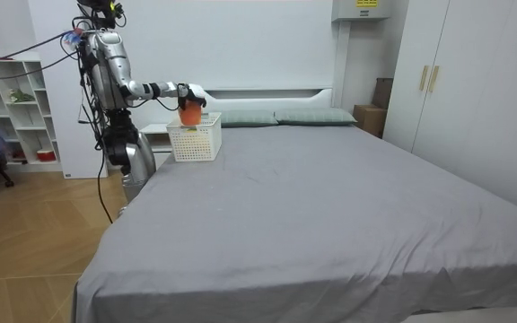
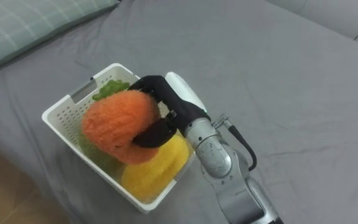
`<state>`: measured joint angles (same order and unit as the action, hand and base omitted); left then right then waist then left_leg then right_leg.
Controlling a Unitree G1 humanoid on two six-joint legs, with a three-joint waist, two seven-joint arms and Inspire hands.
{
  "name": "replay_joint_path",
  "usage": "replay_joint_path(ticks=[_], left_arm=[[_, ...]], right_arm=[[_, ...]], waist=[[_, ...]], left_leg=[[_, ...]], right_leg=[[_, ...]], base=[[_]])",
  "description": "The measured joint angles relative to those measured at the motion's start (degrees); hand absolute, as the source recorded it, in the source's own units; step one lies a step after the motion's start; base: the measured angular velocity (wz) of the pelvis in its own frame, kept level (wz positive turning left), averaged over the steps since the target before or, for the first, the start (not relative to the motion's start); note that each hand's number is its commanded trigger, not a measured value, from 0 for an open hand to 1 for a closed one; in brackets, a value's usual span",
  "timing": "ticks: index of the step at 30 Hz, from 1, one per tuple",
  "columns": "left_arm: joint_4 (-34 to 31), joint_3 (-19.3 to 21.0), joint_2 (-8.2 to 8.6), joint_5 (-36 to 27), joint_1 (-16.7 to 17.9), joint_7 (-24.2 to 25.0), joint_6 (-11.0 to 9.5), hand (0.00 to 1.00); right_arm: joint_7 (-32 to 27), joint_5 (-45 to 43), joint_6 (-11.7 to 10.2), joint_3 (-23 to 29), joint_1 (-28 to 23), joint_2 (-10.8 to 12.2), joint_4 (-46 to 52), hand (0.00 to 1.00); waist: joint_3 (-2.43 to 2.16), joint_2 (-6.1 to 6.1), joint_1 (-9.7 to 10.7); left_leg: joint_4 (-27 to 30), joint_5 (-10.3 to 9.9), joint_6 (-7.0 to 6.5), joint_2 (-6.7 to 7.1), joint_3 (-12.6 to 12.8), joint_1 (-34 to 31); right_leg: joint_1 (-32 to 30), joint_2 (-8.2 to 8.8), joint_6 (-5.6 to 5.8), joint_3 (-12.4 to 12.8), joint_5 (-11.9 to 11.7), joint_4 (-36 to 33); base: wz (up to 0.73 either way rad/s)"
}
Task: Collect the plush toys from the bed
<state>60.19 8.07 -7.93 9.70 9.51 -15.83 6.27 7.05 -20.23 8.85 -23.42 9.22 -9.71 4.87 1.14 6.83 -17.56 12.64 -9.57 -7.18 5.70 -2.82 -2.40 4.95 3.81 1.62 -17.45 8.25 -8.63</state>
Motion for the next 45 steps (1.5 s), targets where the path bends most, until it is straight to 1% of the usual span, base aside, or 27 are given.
replay_joint_path(ticks=[11, 14, 16, 20, 23, 24, 27, 28, 30, 31, 32, 33, 34, 35, 36, 37, 38, 39, 40, 41, 42, 43, 44, 45], left_arm=[[0.02, 0.16, -0.23, 0.05, -0.11, -0.03, 0.05, 0.00], [-0.04, 0.13, -0.51, 0.03, -0.04, -0.15, 0.05, 0.00], [-0.22, 0.08, -1.25, 0.03, 0.03, -0.15, 0.04, 0.00], [-0.38, 0.04, -2.45, 0.03, 0.52, -0.14, 0.01, 0.00], [-0.58, 0.08, -2.50, 0.04, 0.53, -0.03, -0.45, 0.00], [-0.58, 0.09, -2.50, 0.02, 0.44, 0.16, -0.46, 0.00], [-0.58, 0.11, -2.51, 0.02, -0.11, 0.27, -0.51, 0.00], [-0.57, 0.18, -2.50, 0.03, -0.47, 0.31, -0.70, 0.00], [-0.60, 0.82, -2.51, 0.04, -0.92, 0.51, -1.29, 0.00], [-0.60, 1.21, -2.51, 0.00, -1.24, 0.70, -1.54, 0.00], [-0.59, 1.28, -2.50, 0.00, -1.20, 0.79, -1.60, 0.00], [-0.58, 1.42, -2.46, 0.03, -1.02, 1.05, -1.60, 0.00], [-0.59, 2.15, -2.32, 0.04, -0.77, 1.32, -1.60, 0.00], [-0.59, 2.66, -2.29, 0.02, -0.75, 1.37, -1.61, 0.00], [-0.76, 3.54, -2.36, 0.02, -0.57, 1.39, -1.69, 0.00], [-1.25, 4.29, -2.39, -0.01, -0.06, 1.33, -1.76, 0.00], [-1.46, 4.49, -2.40, -0.01, 0.20, 1.29, -1.84, 0.00], [-1.77, 4.92, -2.29, -0.05, 0.61, 1.19, -1.99, 0.00], [-1.77, 5.09, -2.29, -0.04, 1.09, 0.85, -2.12, 0.00], [-1.77, 5.17, -2.29, -0.04, 1.30, 0.62, -2.14, 0.00], [-1.77, 5.18, -2.29, -0.05, 1.79, 0.13, -2.24, 0.00], [-1.77, 5.09, -2.29, -0.04, 2.36, 0.09, -2.60, 0.00], [-1.77, 5.10, -2.28, -0.04, 2.75, 0.09, -2.71, 0.00], [-1.77, 5.15, -2.27, -0.02, 3.25, 0.09, -2.83, 0.00]], right_arm=[[-0.12, 0.01, -0.03, 0.00, 0.00, -0.26, -0.04, 0.00], [-0.99, 0.90, -0.12, 0.03, 0.00, -0.47, -1.16, 0.00], [-1.34, 2.23, -0.12, -0.08, -0.02, -1.35, -2.19, 0.00], [-2.27, 3.76, -0.14, -0.03, -0.35, -1.85, -2.24, 0.00], [-2.75, 4.90, -1.31, 0.24, -0.74, -2.02, -3.55, 0.00], [-3.09, 6.58, -1.94, 0.59, -0.75, -2.04, -4.89, 0.00], [-3.89, 8.00, -1.97, 1.31, -1.35, -2.23, -7.26, 0.00], [-4.02, 8.01, -2.09, 1.94, -1.98, -2.29, -7.48, 0.00], [-4.72, 9.52, -2.77, 3.37, -3.16, -2.52, -7.98, 0.00], [-5.31, 10.98, -3.03, 4.88, -3.87, -2.69, -7.98, 0.00], [-5.82, 11.46, -3.05, 5.44, -4.11, -2.79, -7.98, 0.00], [-6.76, 12.13, -3.33, 6.87, -4.70, -2.88, -7.98, 0.00], [-7.85, 12.68, -3.65, 8.20, -5.30, -2.95, -7.97, 0.00], [-8.36, 13.19, -3.99, 9.00, -5.74, -2.94, -7.95, 0.00], [-9.56, 14.08, -4.23, 10.29, -6.32, -2.98, -7.94, 0.00], [-10.73, 14.70, -4.28, 11.46, -6.44, -2.97, -7.94, 0.00], [-11.44, 15.62, -4.52, 12.08, -6.58, -2.98, -7.94, 0.00], [-12.69, 17.50, -5.31, 13.82, -7.43, -2.99, -7.77, 0.00], [-14.17, 19.64, -5.55, 15.26, -8.33, -2.98, -7.66, 0.00], [-14.76, 20.61, -5.64, 16.03, -8.79, -2.96, -7.66, 0.00], [-15.91, 22.25, -5.75, 17.50, -9.48, -2.89, -7.65, 0.00], [-17.12, 23.56, -5.76, 18.73, -10.00, -2.88, -7.65, 0.00], [-17.66, 24.06, -5.88, 19.38, -10.40, -2.87, -7.67, 0.00], [-18.54, 24.91, -6.57, 20.93, -11.61, -2.85, -7.66, 0.00]], waist=[[-0.01, 0.00, 0.02], [-0.08, 0.10, 0.15], [-0.26, 0.35, 0.16], [-0.31, 0.43, 0.30], [-0.31, 0.44, 0.75], [-0.32, 0.45, 1.29], [-0.07, 0.08, 1.85], [0.14, -0.22, 1.98], [0.15, -0.57, 2.12], [0.30, -0.96, 2.33], [0.26, -1.20, 2.41], [0.02, -1.74, 2.92], [-0.34, -2.29, 3.14], [-0.47, -2.50, 3.34], [-0.77, -2.70, 3.77], [-1.05, -2.86, 4.80], [-1.11, -2.98, 5.36], [-1.14, -3.09, 6.17], [-1.27, -3.36, 6.93], [-1.18, -3.49, 7.19], [-1.16, -3.45, 8.02], [-1.03, -3.65, 8.66], [-1.02, -3.73, 9.49], [-1.05, -3.71, 10.20]], left_leg=[[0.10, 0.01, 0.00, 0.00, 0.01, 0.01], [0.09, 0.01, -0.01, 0.00, 0.01, 0.11], [0.07, 0.01, -0.01, 0.00, 0.01, 0.10], [0.01, -0.01, -0.03, 0.01, 0.01, 0.42], [0.19, -0.13, -0.14, 0.00, 0.18, 0.22], [0.46, -0.16, -0.19, 0.03, 0.03, 0.06], [1.15, -0.30, -0.37, 0.04, -0.01, -0.12], [1.23, -0.35, -0.45, 0.04, -0.02, -0.13], [1.57, -0.45, -0.62, 0.04, 0.04, -0.11], [2.16, -0.68, -0.81, 0.01, 0.28, -0.16], [2.19, -0.73, -0.87, 0.01, 0.44, -0.15], [2.18, -0.82, -1.04, 0.01, 0.95, -0.08], [2.04, -0.86, -1.18, 0.04, 1.40, -0.03], [1.91, -0.85, -1.27, 0.04, 1.60, 0.07], [1.72, -0.85, -1.39, 0.05, 1.92, 0.21], [1.58, -0.83, -1.51, 0.11, 2.09, 0.25], [1.38, -0.77, -1.61, 0.13, 2.22, 0.43], [0.87, -0.70, -1.71, 0.13, 2.44, 1.03], [0.57, -0.73, -1.76, 0.06, 2.60, 1.66], [0.29, -0.72, -1.78, 0.05, 2.88, 2.10], [-0.04, -0.75, -1.88, 0.02, 3.45, 2.66], [-0.14, -0.87, -2.03, 0.01, 3.95, 3.06], [-0.17, -0.93, -2.11, 0.00, 4.14, 3.14], [-0.17, -1.01, -2.22, 0.00, 4.41, 3.30]], right_leg=[[0.06, 0.07, 0.03, 0.02, -0.02, 0.00], [0.21, 0.06, 0.03, 0.04, -0.02, 0.01], [0.25, 0.06, 0.03, 0.07, -0.01, 0.00], [0.73, 0.15, 0.04, 0.04, -0.02, -0.02], [0.70, 0.29, 0.09, 0.09, -0.01, -0.18], [0.69, 0.29, 0.20, 0.10, -0.08, -0.20], [0.64, 0.34, 0.33, 0.20, -0.16, -0.54], [0.53, 0.37, 0.33, 0.24, -0.16, -0.99], [0.50, 0.42, 0.39, 0.20, -0.19, -1.17], [0.57, 0.44, 0.43, 0.34, -0.21, -1.19], [0.56, 0.48, 0.48, 0.44, -0.24, -1.22], [0.45, 0.66, 0.65, 0.55, -0.28, -1.25], [0.19, 0.79, 0.85, 0.89, -0.33, -1.35], [0.14, 0.84, 0.95, 1.07, -0.38, -1.37], [0.13, 0.91, 1.06, 1.44, -0.42, -1.37], [0.05, 1.00, 1.17, 1.58, -0.43, -1.38], [0.04, 1.06, 1.20, 1.64, -0.43, -1.40], [0.05, 1.12, 1.26, 1.96, -0.45, -1.92], [0.06, 1.12, 1.29, 2.67, -0.43, -2.60], [0.18, 1.11, 1.32, 3.25, -0.41, -2.75], [0.39, 1.13, 1.43, 3.63, -0.34, -2.90], [0.65, 1.14, 1.50, 4.12, -0.30, -2.90], [0.64, 1.12, 1.51, 4.39, -0.29, -2.88], [0.65, 1.12, 1.54, 4.79, -0.31, -2.90]], base=[[0.00], [0.00], [0.00], [0.00], [0.01], [0.10], [0.02], [0.00], [0.00], [-0.04], [-0.10], [-0.18], [-0.19], [-0.18], [-0.13], [-0.10], [-0.10], [-0.09], [-0.14], [-0.18], [-0.24], [-0.22], [-0.17], [-0.14]])
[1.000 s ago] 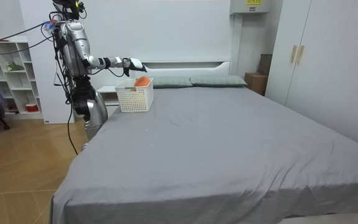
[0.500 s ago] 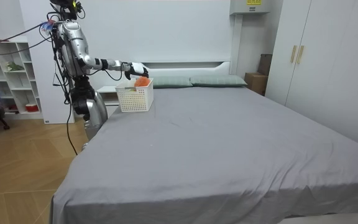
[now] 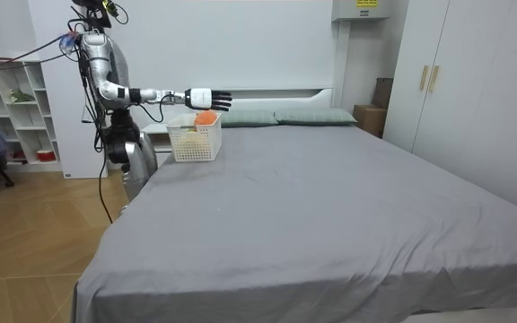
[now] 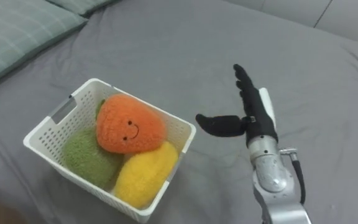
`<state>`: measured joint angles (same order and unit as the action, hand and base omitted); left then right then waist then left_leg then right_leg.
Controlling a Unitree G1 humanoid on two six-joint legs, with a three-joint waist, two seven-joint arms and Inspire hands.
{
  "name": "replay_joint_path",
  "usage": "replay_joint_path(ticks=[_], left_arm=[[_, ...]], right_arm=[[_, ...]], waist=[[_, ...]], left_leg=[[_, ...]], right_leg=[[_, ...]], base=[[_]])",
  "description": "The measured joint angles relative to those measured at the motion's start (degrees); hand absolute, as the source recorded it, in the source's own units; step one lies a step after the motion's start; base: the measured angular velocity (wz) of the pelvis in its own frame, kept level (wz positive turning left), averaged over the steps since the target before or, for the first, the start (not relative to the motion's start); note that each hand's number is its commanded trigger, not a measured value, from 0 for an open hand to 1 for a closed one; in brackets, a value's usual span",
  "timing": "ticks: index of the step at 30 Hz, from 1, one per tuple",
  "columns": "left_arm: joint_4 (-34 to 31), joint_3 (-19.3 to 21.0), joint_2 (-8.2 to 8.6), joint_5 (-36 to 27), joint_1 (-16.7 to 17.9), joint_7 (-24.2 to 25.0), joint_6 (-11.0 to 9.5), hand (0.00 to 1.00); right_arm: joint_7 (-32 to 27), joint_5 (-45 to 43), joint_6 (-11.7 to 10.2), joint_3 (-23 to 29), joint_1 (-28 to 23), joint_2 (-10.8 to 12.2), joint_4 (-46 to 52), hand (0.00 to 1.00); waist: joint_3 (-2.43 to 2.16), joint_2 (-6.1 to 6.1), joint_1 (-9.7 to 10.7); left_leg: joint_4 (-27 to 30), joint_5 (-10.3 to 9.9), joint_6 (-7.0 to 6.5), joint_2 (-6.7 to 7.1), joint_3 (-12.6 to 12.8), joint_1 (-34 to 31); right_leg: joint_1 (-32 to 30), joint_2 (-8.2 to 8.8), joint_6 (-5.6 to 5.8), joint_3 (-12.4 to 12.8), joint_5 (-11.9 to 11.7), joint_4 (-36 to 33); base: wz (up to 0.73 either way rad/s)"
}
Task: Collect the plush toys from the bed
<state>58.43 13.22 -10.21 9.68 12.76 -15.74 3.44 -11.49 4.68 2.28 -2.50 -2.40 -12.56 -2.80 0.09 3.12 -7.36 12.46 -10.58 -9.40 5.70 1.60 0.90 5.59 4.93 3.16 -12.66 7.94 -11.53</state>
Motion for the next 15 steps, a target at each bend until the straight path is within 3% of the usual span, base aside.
replay_joint_path(ticks=[7, 11, 15], left_arm=[[0.08, -0.02, 0.17, 0.05, -0.02, -0.93, -0.87, 0.00], [-1.08, 0.11, 0.63, 0.12, 0.22, -1.31, -1.02, 0.00], [-1.14, -0.18, 0.60, -0.20, 0.17, -1.51, -1.09, 0.00]], right_arm=[[-4.77, 2.97, -1.18, 7.63, -3.85, 0.05, -1.38, 0.00], [-5.30, 2.98, -2.16, 11.20, -6.17, 0.05, -1.33, 0.00], [-6.22, 6.90, -2.18, 12.89, -6.84, 0.05, -1.33, 0.00]], waist=[[0.05, -0.65, 4.30], [-0.22, -1.19, 5.50], [-0.44, -1.24, 7.24]], left_leg=[[-0.08, -0.32, -0.49, -0.08, 2.17, 0.30], [-1.00, -0.20, -0.72, -0.12, 4.00, 0.36], [-2.29, -0.16, -0.75, -0.20, 6.19, 0.88]], right_leg=[[-1.01, 0.04, 0.46, 2.55, -0.27, -0.21], [-1.92, 0.00, 0.58, 3.82, -0.31, -0.15], [-2.59, -0.60, 0.89, 7.68, -0.11, 0.08]], base=[[-0.17], [-0.26], [-0.29]])
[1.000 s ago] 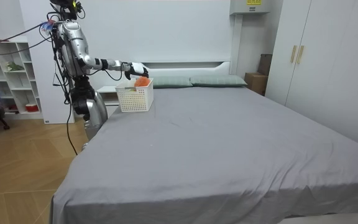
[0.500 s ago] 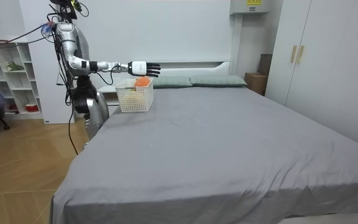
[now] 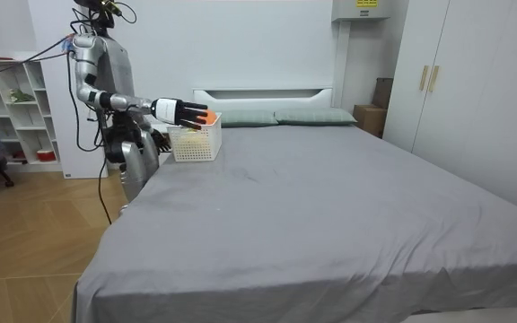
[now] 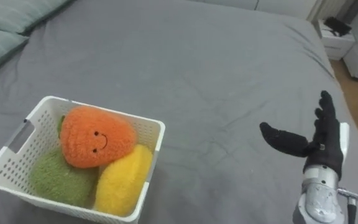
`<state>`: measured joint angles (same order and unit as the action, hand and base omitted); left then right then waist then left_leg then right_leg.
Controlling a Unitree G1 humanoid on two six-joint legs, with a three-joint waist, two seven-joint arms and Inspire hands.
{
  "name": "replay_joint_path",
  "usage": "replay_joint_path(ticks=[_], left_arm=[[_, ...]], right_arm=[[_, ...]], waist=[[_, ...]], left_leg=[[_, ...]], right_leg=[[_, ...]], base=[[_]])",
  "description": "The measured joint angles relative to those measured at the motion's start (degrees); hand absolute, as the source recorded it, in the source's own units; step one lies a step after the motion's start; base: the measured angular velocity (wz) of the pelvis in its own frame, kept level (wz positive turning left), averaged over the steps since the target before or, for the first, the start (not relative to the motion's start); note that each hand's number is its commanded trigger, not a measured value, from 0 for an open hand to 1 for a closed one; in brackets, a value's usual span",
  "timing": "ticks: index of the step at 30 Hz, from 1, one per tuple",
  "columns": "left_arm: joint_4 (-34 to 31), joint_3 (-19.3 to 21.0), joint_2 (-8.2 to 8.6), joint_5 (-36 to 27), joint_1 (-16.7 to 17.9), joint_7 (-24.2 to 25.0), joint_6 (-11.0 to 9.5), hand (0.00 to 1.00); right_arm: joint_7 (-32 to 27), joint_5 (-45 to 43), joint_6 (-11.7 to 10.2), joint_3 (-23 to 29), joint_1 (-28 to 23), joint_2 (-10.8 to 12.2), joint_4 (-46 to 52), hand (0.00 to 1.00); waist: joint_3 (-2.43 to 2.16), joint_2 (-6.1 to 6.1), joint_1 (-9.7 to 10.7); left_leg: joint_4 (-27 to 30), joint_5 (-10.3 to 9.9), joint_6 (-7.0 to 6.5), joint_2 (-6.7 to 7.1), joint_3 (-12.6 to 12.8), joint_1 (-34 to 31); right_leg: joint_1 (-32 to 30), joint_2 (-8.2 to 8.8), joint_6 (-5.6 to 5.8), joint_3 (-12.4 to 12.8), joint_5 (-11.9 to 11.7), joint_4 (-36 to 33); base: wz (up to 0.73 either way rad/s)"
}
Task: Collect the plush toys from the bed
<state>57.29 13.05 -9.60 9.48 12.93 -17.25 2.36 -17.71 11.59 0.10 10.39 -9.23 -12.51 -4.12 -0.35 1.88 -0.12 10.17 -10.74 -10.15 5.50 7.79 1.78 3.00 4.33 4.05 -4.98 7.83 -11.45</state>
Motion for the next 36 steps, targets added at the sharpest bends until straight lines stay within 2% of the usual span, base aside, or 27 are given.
replay_joint_path(ticks=[2, 5, 7, 8, 11, 15, 18, 19, 23, 27, 29, 30, 31, 33, 34, 36], left_arm=[[-0.04, -0.91, -0.02, 0.01, -0.20, -0.01, 0.03, 0.00], [-0.07, -1.27, 0.20, -0.06, -0.85, -0.29, 0.39, 0.00], [-0.06, -0.86, 0.15, -0.23, -0.54, -1.27, 0.64, 0.00], [-0.06, -0.97, 0.15, -0.37, -0.43, -1.41, 0.66, 0.00], [-0.15, -1.52, 0.18, -2.72, -0.18, -2.57, 0.88, 0.00], [-0.11, -1.45, 0.54, -2.65, 0.43, -2.81, 1.27, 0.00], [-0.58, -0.82, 1.38, -2.67, 1.07, -3.70, 1.53, 0.00], [-0.55, -0.76, 1.55, -3.21, 1.14, -3.92, 1.79, 0.00], [0.19, -0.90, 1.78, -3.95, 1.33, -3.83, 2.04, 0.00], [0.27, -0.52, 1.99, -4.06, 1.45, -3.44, 2.05, 0.00], [0.27, -0.22, 2.10, -3.96, 1.44, -2.87, 2.15, 0.00], [0.47, -0.17, 2.15, -3.92, 1.53, -2.28, 2.18, 0.00], [0.97, 0.30, 2.16, -3.76, 1.75, -1.99, 2.19, 0.00], [1.33, 1.38, 2.30, -3.16, 1.56, -1.55, 2.19, 0.00], [1.68, 2.22, 2.47, -2.23, 1.49, -1.23, 2.21, 0.00], [1.92, 2.31, 2.59, -1.68, 1.30, -1.22, 2.21, 0.00]], right_arm=[[-0.59, 2.76, -0.11, 0.04, -0.12, 0.00, -0.03, 0.00], [-1.71, 5.77, -1.06, 0.41, -0.57, 0.01, -0.06, 0.00], [-2.87, 7.07, -1.71, 1.72, -1.61, 0.15, -0.28, 0.00], [-3.11, 7.40, -2.05, 2.01, -1.71, 0.23, -0.90, 0.00], [-5.05, 12.17, -2.81, 3.82, -2.19, 1.24, -6.98, 0.00], [-7.21, 17.14, -3.18, 4.86, -5.00, 2.04, -15.07, 0.00], [-7.73, 17.81, -3.47, 7.10, -5.33, 4.25, -24.70, 0.00], [-8.23, 18.95, -3.51, 7.37, -5.42, 4.46, -28.50, 0.00], [-8.58, 20.94, -3.76, 8.49, -5.56, 4.61, -38.76, 0.00], [-5.93, 23.15, -3.82, 8.93, -5.77, 4.56, -50.04, 0.00], [-4.18, 23.66, -3.77, 8.71, -6.11, 4.58, -53.93, 0.00], [-2.76, 23.57, -3.70, 8.70, -6.16, 4.71, -56.64, 0.00], [-0.78, 22.80, -3.59, 8.71, -6.30, 4.82, -60.09, 0.00], [2.75, 21.13, -2.42, 8.72, -5.91, 5.26, -64.20, 0.00], [5.22, 19.54, -1.32, 8.22, -5.34, 5.42, -65.97, 0.00], [8.58, 17.09, -0.56, 5.94, -5.06, 5.40, -68.80, 0.00]], waist=[[-0.02, 0.42, 1.57], [0.23, 0.83, 2.34], [0.61, 1.20, 2.56], [0.64, 1.17, 2.69], [0.49, 1.29, 3.16], [0.29, 0.61, 3.49], [0.26, 0.49, 4.79], [0.30, 0.33, 5.02], [0.26, -0.59, 5.88], [0.51, -1.38, 6.03], [0.52, -1.39, 5.96], [0.73, -1.02, 6.09], [0.57, -1.40, 6.09], [0.37, -0.98, 5.95], [0.40, -1.02, 5.60], [0.39, -0.99, 4.98]], left_leg=[[-0.25, 0.00, 0.01, -0.04, 0.58, 0.64], [-0.88, -0.08, 0.16, -0.29, 1.93, 0.94], [-1.06, -0.23, 0.42, -0.65, 2.93, 0.88], [-1.11, -0.26, 0.47, -0.76, 2.95, 0.88], [-1.62, -0.36, 0.65, -0.91, 3.25, 0.93], [-1.93, -0.37, 0.71, -0.99, 4.11, 0.81], [-2.00, -0.47, 0.86, -1.10, 4.27, 0.85], [-2.06, -0.49, 0.89, -1.11, 4.55, 0.96], [-2.10, -0.50, 0.89, -1.10, 4.60, 1.05], [-2.38, -0.56, 1.01, -1.09, 4.63, 1.23], [-2.40, -0.56, 1.02, -1.10, 4.64, 1.49], [-2.45, -0.58, 1.05, -1.10, 4.63, 1.91], [-2.46, -0.69, 1.22, -1.11, 4.52, 1.87], [-2.45, -0.86, 1.51, -1.12, 4.52, 1.95], [-2.45, -0.86, 1.52, -1.12, 4.53, 1.95], [-2.43, -0.81, 1.41, -1.12, 4.55, 2.03]], right_leg=[[0.23, -0.15, 0.04, 1.11, -0.04, 0.94], [0.03, -0.56, 0.07, 3.16, -0.12, 1.58], [-0.15, -0.85, 0.05, 3.39, -0.40, 1.86], [-0.17, -0.97, -0.04, 3.35, -0.53, 1.92], [-0.30, -1.16, -0.15, 3.44, -0.65, 2.53], [-0.83, -1.28, -0.13, 4.12, -0.67, 2.85], [-0.95, -1.41, -0.14, 4.20, -0.67, 2.82], [-0.98, -1.47, -0.14, 4.91, -0.66, 2.81], [-0.90, -1.46, -0.14, 4.93, -0.67, 2.76], [-0.70, -1.50, -0.14, 5.34, -0.66, 2.71], [-0.47, -1.51, -0.14, 5.37, -0.66, 2.71], [-0.03, -1.47, -0.19, 4.90, -0.60, 2.70], [0.12, -1.48, -0.27, 4.77, -0.48, 2.54], [0.04, -1.47, -0.28, 4.82, -0.33, 2.27], [0.08, -1.49, -0.28, 4.86, -0.30, 2.28], [0.24, -1.56, -0.29, 4.89, -0.31, 2.44]], base=[[-0.18], [-0.24], [-0.22], [-0.10], [-0.07], [-0.10], [-0.04], [-0.13], [-0.02], [0.00], [0.00], [0.00], [0.00], [0.00], [-0.03], [-0.05]])
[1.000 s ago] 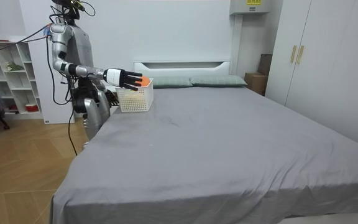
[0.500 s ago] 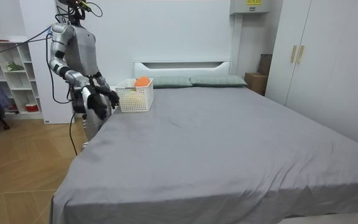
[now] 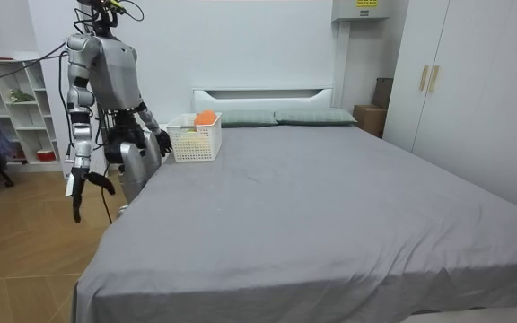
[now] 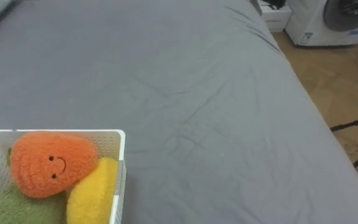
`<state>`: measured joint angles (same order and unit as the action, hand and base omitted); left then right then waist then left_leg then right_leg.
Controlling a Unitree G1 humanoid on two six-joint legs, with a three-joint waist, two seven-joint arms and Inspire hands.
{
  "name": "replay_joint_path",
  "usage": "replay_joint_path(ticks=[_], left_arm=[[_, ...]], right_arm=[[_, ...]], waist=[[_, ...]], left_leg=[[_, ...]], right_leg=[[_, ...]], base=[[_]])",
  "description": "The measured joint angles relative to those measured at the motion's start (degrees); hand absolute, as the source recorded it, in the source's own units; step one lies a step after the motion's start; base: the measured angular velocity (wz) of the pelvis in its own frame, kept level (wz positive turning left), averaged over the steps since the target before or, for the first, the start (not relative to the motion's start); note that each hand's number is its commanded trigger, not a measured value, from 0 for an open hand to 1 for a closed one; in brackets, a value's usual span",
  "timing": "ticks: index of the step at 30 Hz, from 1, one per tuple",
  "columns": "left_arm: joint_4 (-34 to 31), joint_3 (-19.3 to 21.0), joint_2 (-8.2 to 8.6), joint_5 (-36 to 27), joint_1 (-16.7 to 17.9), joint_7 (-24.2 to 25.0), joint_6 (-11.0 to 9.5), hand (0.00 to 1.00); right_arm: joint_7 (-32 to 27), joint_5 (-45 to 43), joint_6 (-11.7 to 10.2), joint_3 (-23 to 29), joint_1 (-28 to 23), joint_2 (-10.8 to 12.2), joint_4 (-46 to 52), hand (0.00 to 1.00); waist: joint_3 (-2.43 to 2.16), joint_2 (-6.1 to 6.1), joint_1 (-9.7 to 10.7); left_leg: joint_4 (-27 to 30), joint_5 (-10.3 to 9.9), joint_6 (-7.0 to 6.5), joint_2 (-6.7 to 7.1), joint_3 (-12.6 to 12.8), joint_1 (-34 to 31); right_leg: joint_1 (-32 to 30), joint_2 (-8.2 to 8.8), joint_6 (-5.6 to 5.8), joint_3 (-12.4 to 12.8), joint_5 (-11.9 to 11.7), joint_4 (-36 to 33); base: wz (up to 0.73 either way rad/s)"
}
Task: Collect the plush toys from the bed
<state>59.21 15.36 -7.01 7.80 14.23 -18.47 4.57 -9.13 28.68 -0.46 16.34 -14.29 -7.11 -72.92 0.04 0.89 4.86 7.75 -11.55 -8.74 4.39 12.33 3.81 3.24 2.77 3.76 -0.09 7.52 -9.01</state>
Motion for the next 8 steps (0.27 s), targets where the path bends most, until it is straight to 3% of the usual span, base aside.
replay_joint_path(ticks=[4, 8], left_arm=[[0.00, -0.98, 0.00, 0.43, -0.29, 0.22, 0.59, 0.00], [0.44, -1.95, -0.09, 0.71, -0.74, 0.20, 1.47, 0.00]], right_arm=[[5.05, -9.17, 3.39, -4.23, 3.09, -0.05, -3.53, 0.00], [6.35, -18.56, 4.32, -6.38, 5.82, -0.28, -3.76, 0.00]], waist=[[0.05, -0.10, -0.81], [0.07, -0.15, -1.23]], left_leg=[[0.01, -0.02, 0.02, 0.00, 0.03, -0.11], [-0.02, 0.02, -0.07, -0.01, 0.02, 0.02]], right_leg=[[-0.06, 0.02, -0.01, -0.42, -0.01, 0.12], [-0.03, 0.00, -0.01, -0.41, 0.00, 0.23]], base=[[0.00], [0.00]])
